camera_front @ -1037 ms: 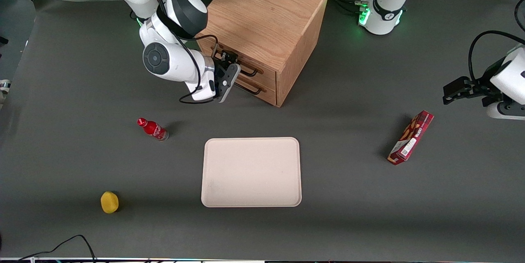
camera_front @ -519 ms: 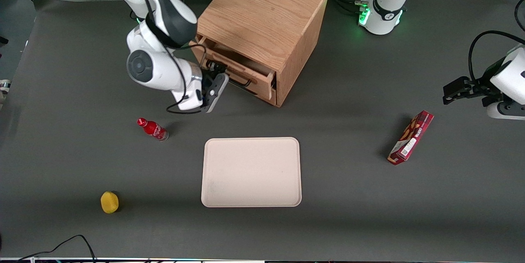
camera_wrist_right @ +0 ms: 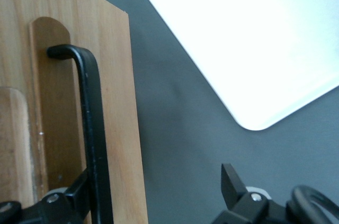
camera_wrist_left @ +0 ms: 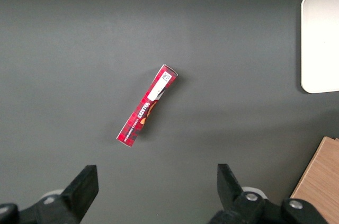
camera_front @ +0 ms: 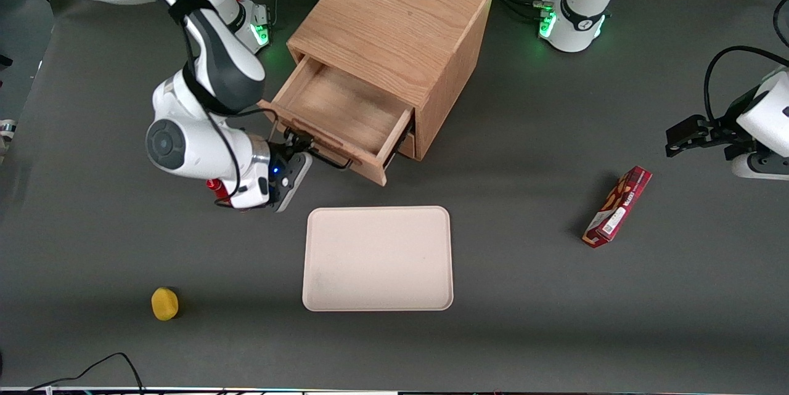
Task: Open upper drawer
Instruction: 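Pull the upper drawer outward from the cabinet with the right gripper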
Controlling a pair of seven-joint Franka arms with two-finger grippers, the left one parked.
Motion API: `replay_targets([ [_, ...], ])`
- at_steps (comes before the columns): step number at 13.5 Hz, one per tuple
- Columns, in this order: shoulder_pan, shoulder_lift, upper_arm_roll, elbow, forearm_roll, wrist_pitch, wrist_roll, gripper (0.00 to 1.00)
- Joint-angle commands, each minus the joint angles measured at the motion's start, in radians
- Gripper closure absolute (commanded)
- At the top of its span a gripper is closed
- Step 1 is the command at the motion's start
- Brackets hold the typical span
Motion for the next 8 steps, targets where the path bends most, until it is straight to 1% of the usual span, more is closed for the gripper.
replay_targets([
  [1,0.007,0.087,-0.041,0.139,-0.03,-0.055,-0.09,0.0],
  [3,0.007,0.123,-0.08,0.214,-0.032,-0.082,-0.159,0.0],
  [5,0.007,0.187,-0.116,0.342,-0.032,-0.155,-0.211,0.0],
  [7,0.013,0.222,-0.123,0.45,-0.032,-0.253,-0.195,0.0],
  [8,0.014,0.209,-0.123,0.473,-0.033,-0.275,-0.171,0.0],
])
